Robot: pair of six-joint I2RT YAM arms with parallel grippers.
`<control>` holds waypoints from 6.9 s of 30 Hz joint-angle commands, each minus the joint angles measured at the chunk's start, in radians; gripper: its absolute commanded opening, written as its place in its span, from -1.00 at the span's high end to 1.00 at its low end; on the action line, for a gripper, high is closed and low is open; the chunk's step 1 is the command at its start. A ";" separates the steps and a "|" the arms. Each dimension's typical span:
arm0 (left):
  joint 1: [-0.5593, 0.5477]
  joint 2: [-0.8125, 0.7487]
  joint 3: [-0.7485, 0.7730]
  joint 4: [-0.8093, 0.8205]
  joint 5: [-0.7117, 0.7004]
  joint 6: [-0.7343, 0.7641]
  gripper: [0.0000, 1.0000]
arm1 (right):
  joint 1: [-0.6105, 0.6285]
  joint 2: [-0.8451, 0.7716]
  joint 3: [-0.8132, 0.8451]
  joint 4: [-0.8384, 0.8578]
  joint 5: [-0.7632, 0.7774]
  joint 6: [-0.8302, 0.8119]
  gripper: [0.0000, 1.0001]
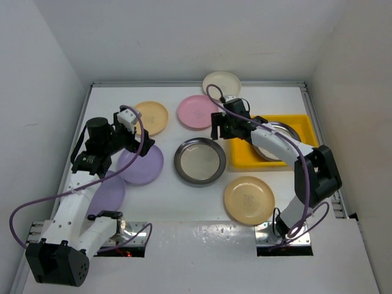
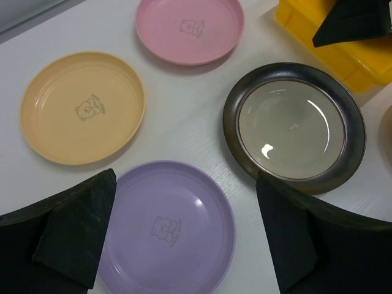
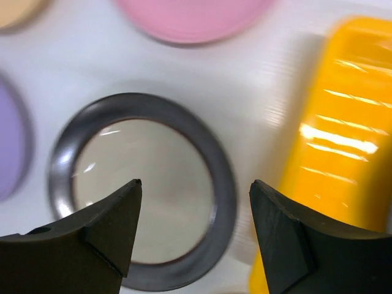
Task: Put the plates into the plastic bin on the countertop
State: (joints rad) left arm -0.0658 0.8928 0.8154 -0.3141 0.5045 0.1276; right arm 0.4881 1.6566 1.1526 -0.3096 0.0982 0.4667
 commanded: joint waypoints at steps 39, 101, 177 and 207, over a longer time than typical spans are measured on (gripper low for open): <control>0.015 0.001 -0.019 0.033 0.017 0.037 -0.92 | -0.195 -0.294 -0.229 0.357 -0.606 0.334 1.00; 0.043 0.380 0.037 0.236 0.052 0.102 -0.92 | -0.697 -0.242 -0.120 -0.134 0.170 -0.158 -0.78; 0.004 -0.166 -0.213 0.064 -0.279 -0.034 -0.94 | -0.480 -0.557 -0.218 -0.269 0.183 0.302 1.00; 0.142 0.318 0.215 -0.337 -0.365 0.226 -0.97 | -0.807 -0.125 -0.090 -0.233 -0.002 0.102 -0.84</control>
State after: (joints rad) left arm -0.0017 1.0721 0.8738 -0.5179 0.2157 0.2420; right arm -0.3599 1.6253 1.0080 -0.4744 -0.0032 0.5980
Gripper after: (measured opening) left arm 0.984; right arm 0.909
